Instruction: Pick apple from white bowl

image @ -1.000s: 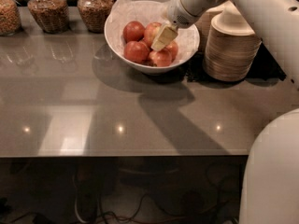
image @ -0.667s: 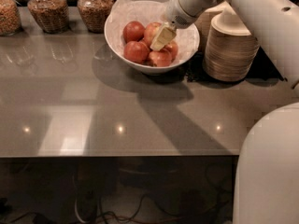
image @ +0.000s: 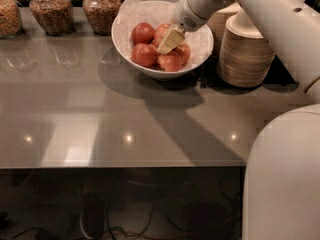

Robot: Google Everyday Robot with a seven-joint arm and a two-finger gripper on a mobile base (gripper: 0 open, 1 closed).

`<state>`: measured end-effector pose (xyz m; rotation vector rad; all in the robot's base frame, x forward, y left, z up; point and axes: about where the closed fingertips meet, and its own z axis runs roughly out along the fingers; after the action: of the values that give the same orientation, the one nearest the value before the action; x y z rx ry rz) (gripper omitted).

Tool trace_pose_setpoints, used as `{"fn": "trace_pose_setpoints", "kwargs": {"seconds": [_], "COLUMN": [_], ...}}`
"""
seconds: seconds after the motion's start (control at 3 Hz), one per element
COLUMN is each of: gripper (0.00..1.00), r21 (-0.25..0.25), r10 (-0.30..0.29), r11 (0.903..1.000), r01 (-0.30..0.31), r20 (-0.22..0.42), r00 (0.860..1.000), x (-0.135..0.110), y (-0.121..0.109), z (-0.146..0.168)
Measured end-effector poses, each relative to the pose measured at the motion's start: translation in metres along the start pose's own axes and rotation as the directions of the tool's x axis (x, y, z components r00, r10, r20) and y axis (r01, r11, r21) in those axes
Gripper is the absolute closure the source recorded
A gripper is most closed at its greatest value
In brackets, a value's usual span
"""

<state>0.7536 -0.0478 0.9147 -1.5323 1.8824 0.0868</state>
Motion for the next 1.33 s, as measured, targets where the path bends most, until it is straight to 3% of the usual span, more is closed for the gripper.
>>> {"fn": "trace_pose_setpoints", "kwargs": {"seconds": [0.33,1.0,1.33], "gripper": [0.51,0.97,1.00], "r21": [-0.005,-0.001,0.011], "r10": [0.004,0.030,0.028], "r11": [1.0000,0.9996,0.9995], "r01": [-0.004,-0.030,-0.029], "r20": [-0.001,0.023,0.074], "r00": [1.000,0.999,0.997], "x": [-0.001,0.010,0.017], "y": [0.000,0.008,0.014], "z": [-0.002,-0.023,-0.057]}}
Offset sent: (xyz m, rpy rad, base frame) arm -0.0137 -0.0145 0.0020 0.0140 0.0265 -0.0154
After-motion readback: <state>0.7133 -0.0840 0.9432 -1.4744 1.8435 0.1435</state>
